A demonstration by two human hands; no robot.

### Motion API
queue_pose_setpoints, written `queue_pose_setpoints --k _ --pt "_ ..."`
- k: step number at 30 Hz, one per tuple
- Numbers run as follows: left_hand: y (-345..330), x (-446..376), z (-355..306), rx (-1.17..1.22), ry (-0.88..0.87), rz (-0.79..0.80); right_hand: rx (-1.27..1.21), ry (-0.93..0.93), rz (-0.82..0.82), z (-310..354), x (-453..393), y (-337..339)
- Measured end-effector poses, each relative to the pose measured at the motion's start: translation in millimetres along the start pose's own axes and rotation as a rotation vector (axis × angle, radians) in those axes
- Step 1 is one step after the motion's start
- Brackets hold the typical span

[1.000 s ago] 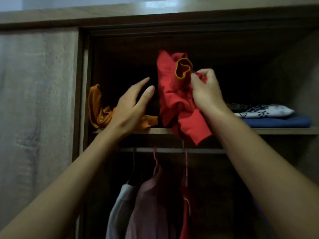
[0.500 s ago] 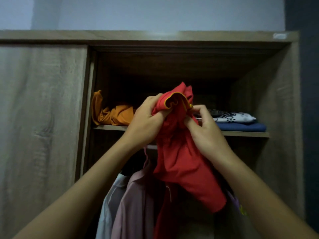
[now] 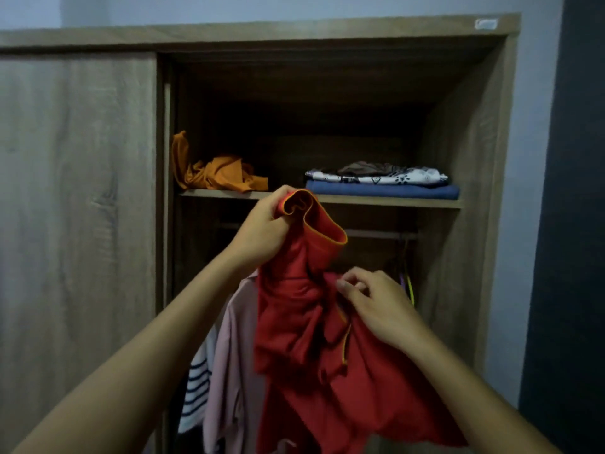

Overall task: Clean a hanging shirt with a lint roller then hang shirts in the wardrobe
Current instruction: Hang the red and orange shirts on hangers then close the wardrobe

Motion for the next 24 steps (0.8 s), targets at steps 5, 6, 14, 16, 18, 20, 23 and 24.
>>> queue_pose_setpoints --k 5,6,14,16,18,20,23,24 --pt "-19.6 25.3 19.3 -0.081 0.1 0.04 -0.24 -0.082 0.179 0.3 20.3 -28.6" --pt "-24.5 29.8 24.0 -0.114 0.11 0.037 -0.4 -0.138 0.24 4.0 25.7 -35.1" --pt "-25.7 35.2 13.7 -0.206 0.089 -0.099 -0.76 -0.162 0.358 -0.4 43.3 -71.0" --pt "-17.2 31.6 14.9 -0.218 0.091 -0.158 -0.746 -0.211 0.4 -4.6 43.5 -78.6" --pt "-10.5 31.9 23.6 -0.267 0.119 -0.183 -0.699 -0.175 0.359 -2.2 36.5 -80.2" --pt "-6.2 35.5 41.4 -0.348 0.195 -0.177 -0.709 -0.156 0.214 1.6 23.7 -76.8" --pt "-7.4 51.8 62.7 -0.434 0.202 -0.153 -0.873 -0.323 -0.011 3.1 5.2 -76.1" --pt "-8.7 61.6 63.9 -0.44 0.161 -0.176 -0.985 -0.406 -0.059 2.1 -1.3 -79.0"
Point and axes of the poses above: each hand's wrist, its own x-axis away from the middle knuckle, its own y-axis out of the back of the hand, z = x × y, the point moved 5 cm from there along -x, towards the middle knuckle, and after that the axes turned 15 degrees about -x, right-handed, at the moved point
